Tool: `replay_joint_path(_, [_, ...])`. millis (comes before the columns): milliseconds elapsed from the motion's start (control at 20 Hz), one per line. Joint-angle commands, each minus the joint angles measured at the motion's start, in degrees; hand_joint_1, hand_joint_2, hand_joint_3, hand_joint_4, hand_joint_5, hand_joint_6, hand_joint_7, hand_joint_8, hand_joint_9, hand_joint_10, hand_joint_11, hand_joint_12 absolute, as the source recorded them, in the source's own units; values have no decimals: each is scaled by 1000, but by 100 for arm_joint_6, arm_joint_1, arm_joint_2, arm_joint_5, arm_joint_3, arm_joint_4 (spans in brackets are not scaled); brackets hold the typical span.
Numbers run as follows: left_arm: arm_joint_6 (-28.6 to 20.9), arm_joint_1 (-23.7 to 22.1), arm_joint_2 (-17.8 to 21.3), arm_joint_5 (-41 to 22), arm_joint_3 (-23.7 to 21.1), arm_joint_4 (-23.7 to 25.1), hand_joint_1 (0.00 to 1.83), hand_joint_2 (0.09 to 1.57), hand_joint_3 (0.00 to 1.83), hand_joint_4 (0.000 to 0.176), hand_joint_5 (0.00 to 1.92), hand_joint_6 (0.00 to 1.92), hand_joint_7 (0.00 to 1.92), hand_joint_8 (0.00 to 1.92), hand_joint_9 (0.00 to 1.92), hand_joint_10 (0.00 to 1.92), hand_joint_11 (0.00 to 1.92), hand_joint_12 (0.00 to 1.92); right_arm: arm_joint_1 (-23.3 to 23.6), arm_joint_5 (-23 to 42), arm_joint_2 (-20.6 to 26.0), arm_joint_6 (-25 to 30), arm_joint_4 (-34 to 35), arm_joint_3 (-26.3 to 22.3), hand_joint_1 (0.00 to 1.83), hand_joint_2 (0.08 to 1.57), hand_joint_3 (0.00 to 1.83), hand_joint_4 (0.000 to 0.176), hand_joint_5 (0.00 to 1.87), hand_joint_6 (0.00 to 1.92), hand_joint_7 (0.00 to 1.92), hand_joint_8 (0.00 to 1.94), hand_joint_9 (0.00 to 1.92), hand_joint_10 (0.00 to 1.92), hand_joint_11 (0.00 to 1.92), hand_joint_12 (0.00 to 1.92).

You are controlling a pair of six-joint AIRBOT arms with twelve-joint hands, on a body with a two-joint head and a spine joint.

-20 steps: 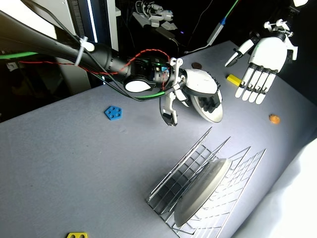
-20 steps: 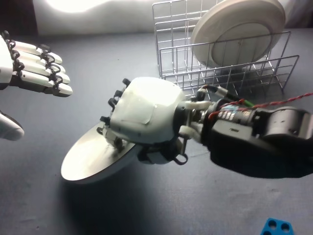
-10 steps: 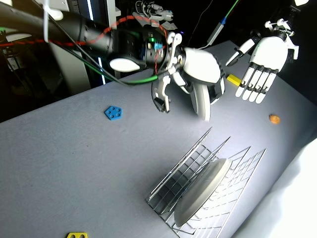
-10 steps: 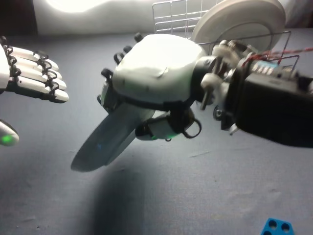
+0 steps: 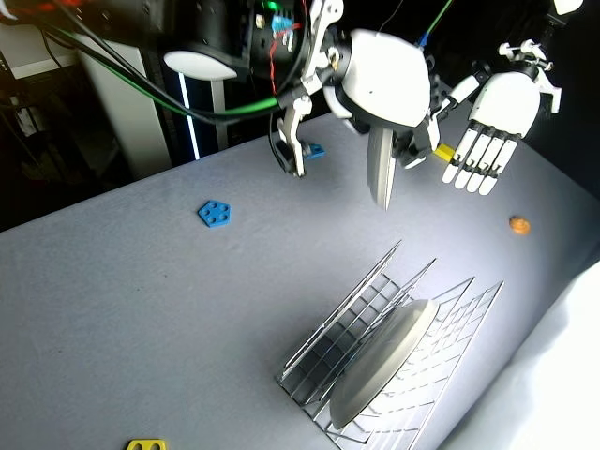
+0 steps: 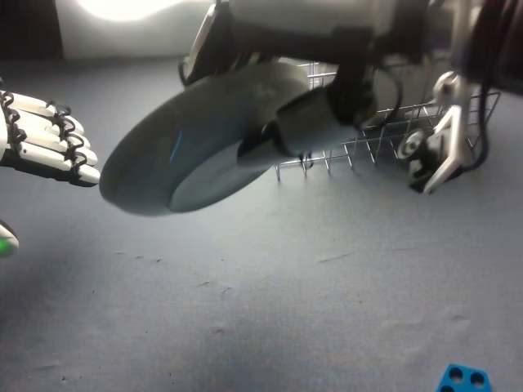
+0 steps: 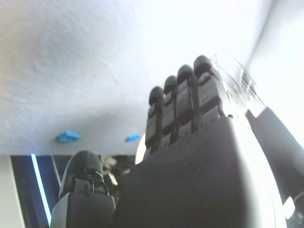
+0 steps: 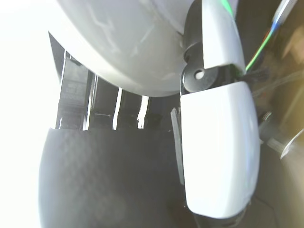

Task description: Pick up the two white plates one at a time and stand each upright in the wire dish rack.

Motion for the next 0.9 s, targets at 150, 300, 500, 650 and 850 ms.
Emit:
replay_joint_path(150, [53, -41, 43, -5, 43, -361, 0, 1163, 0, 0, 185, 6, 157, 3, 124, 4, 0, 216, 264, 400, 240, 86, 184, -16, 1230, 1088, 0, 26, 1031, 950, 1076, 792, 1195, 9, 742, 864])
replay_joint_path(300, [51, -44, 40, 10, 36, -374, 0, 1161, 0, 0, 180, 1, 147, 3, 121, 3, 0, 213, 352, 301, 330, 83, 499, 93, 1231, 1088, 0, 23, 1031, 952, 1073, 795, 1193, 5, 740, 857])
replay_joint_path(500, [51, -46, 37, 9, 28, -406, 0, 1160, 0, 0, 173, 2, 143, 4, 105, 1, 0, 135, 481, 260, 447, 147, 1379, 397, 1234, 1077, 2, 29, 1054, 903, 1093, 772, 1201, 1, 755, 835])
replay_joint_path(650, [52, -46, 37, 8, 22, -411, 0, 1164, 0, 0, 177, 0, 143, 1, 115, 2, 0, 170, 470, 305, 554, 186, 1392, 396, 1230, 1088, 0, 28, 1024, 948, 1082, 794, 1177, 4, 733, 865])
replay_joint_path(850, [52, -46, 37, 1, 16, -411, 0, 1164, 0, 0, 172, 0, 151, 1, 128, 1, 0, 200, 387, 432, 685, 205, 1391, 437, 1241, 1065, 0, 30, 1073, 846, 1133, 734, 1199, 6, 718, 869])
